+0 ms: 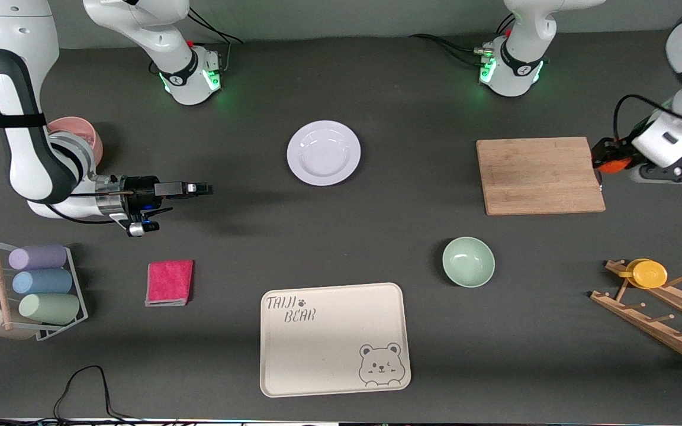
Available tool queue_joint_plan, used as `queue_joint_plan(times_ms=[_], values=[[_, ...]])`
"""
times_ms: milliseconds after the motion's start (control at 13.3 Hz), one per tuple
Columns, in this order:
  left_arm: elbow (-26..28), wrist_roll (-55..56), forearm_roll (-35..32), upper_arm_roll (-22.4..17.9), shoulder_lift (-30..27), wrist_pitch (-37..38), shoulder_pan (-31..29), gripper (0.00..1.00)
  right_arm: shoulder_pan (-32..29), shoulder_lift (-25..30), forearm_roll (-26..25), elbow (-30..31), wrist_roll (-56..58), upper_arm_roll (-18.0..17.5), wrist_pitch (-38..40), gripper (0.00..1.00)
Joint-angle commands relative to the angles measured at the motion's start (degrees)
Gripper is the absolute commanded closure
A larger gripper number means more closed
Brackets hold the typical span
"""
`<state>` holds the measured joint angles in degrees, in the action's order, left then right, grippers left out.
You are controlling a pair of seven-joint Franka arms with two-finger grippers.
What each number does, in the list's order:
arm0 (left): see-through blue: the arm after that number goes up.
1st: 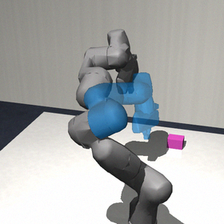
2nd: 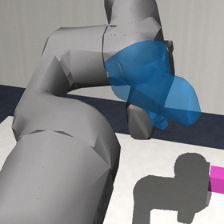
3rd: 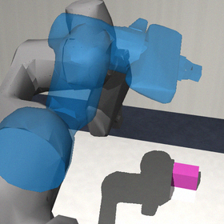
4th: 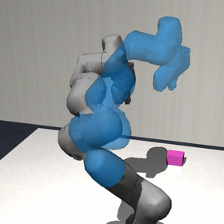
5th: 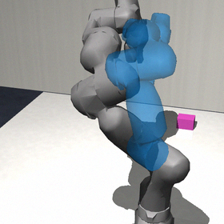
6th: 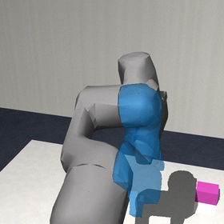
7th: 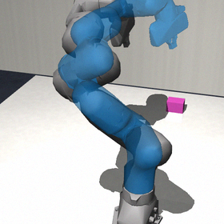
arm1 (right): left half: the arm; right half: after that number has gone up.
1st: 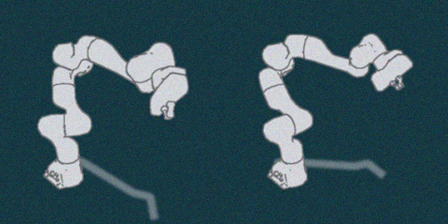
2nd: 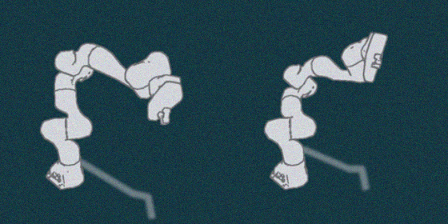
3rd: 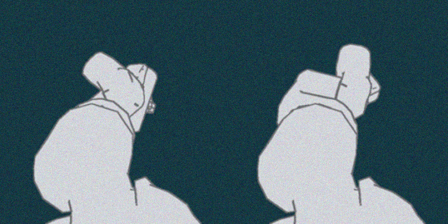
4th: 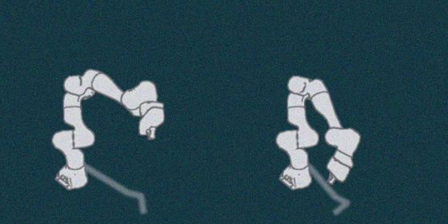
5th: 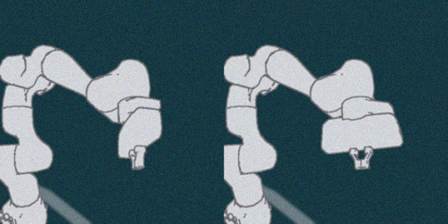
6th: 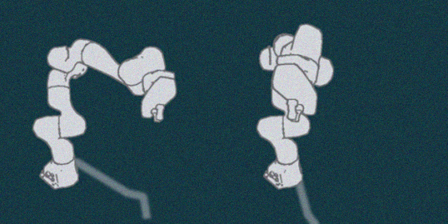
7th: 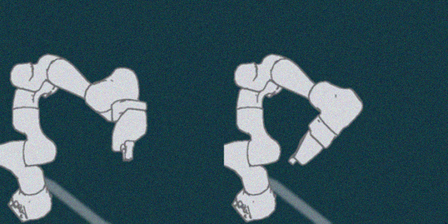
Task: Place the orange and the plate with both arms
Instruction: 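Close the left gripper on the orange and lift it off the board, then carry the orange with the left gripper over the white plate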
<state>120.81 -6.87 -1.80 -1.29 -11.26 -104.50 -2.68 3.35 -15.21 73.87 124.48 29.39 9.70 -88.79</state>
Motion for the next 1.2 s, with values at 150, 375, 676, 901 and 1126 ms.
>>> queue_joint_plan(times_ms=[150,375,676,901,1126], values=[[-6.64,9.91,0.13,6.54,0.62,6.24,0.66,0.42,0.17,1.41,-0.66,-0.63,0.41,0.59,0.02,0.05],[-6.99,29.57,0.92,23.12,2.19,4.75,0.84,0.42,0.26,1.50,-0.66,-0.99,0.40,0.68,-0.16,0.05],[-14.35,54.19,1.28,40.02,12.28,-0.42,2.67,0.44,0.43,1.32,-0.57,-0.82,1.28,0.59,-1.12,0.00],[-24.10,71.85,-8.09,41.90,24.75,-0.97,14.50,0.45,0.52,1.32,-0.66,-0.81,0.58,0.68,-1.13,0.00],[-30.53,82.34,-13.57,41.64,33.38,-1.22,24.80,0.45,0.35,1.23,-0.75,-0.29,1.63,0.76,-1.04,0.00]])
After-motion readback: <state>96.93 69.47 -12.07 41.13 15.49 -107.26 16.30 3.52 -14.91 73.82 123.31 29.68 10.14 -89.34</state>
